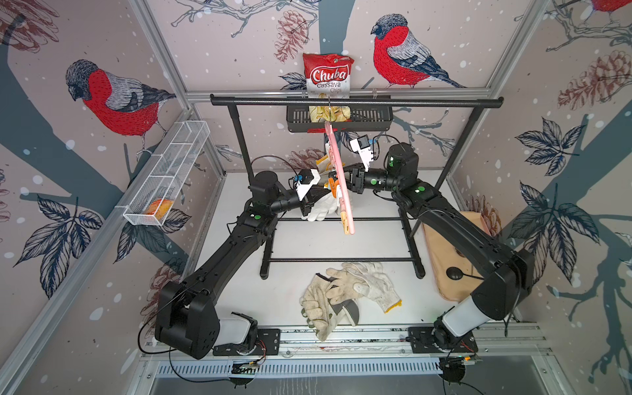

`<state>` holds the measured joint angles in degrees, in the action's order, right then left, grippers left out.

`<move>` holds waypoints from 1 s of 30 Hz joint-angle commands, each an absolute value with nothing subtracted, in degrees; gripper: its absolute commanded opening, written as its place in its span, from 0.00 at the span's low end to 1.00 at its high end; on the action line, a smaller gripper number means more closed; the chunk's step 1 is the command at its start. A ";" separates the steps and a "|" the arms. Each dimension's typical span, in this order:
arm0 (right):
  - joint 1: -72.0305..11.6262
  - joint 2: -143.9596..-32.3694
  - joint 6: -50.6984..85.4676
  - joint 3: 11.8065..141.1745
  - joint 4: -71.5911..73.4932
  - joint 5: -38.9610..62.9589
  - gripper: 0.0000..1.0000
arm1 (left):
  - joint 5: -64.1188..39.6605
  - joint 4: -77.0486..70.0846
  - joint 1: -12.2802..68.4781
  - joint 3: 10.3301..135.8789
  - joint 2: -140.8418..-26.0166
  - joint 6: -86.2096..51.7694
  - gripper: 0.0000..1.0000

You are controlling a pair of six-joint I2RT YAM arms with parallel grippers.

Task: Clip the gloves onto a hanger to dry
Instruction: Clamp the glove onto the hanger.

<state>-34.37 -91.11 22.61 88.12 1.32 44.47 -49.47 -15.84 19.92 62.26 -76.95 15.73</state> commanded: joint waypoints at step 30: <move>-34.20 -90.61 22.04 87.80 2.55 43.18 0.44 | -50.28 -15.32 19.07 65.81 -75.70 17.37 0.00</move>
